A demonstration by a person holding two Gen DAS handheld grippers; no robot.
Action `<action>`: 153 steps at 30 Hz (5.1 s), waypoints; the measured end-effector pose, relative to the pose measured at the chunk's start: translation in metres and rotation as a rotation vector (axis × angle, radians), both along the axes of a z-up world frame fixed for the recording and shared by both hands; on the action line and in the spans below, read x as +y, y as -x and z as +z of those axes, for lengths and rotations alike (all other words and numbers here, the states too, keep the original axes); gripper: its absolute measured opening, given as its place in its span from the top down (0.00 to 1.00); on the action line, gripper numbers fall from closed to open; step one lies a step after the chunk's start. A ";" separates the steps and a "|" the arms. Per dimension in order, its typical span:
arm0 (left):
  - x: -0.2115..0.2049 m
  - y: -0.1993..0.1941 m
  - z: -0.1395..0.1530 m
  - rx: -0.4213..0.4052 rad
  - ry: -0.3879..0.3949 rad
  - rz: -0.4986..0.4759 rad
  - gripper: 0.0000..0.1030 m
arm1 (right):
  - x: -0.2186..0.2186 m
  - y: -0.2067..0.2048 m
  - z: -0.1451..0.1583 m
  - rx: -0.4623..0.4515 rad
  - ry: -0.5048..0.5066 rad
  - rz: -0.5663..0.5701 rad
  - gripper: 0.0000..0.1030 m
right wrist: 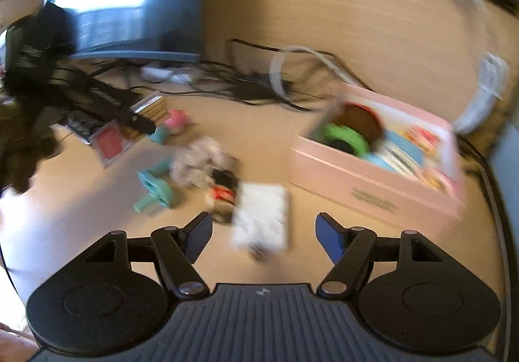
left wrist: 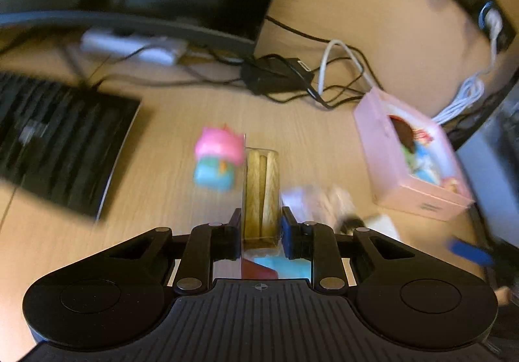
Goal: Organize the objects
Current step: 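Grasp the white tissue with the right tool while left holds the card, then drop the tissue into the pink box with right while left drops the card, then grasp the pink-and-teal bird toy with the left tool, then grasp the black-and-red doll keychain with the right tool while left holds bird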
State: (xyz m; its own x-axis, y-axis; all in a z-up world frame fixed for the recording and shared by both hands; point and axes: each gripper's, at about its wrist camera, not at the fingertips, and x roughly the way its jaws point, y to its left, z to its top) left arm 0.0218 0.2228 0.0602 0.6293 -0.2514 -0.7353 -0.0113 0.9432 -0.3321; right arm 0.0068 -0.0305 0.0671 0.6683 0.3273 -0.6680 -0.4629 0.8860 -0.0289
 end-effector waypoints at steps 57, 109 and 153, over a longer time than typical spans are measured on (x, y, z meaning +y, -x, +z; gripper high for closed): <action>-0.264 -0.149 -0.012 -0.091 -0.112 -0.387 0.73 | -0.162 0.061 0.016 0.025 -0.080 -0.424 0.80; -0.035 -0.076 -0.020 0.000 -0.268 0.018 0.74 | -0.078 -0.027 0.015 -0.042 -0.083 -0.299 0.24; -0.066 0.077 -0.025 0.098 -0.069 -0.150 0.73 | 0.007 0.016 -0.033 0.046 0.047 -0.028 0.27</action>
State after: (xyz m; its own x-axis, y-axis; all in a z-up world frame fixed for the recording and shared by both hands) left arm -0.0548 0.1566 0.0352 0.5129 -0.2837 -0.8102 0.1020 0.9573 -0.2707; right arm -0.0093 -0.0234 0.0340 0.6450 0.2765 -0.7124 -0.4397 0.8967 -0.0501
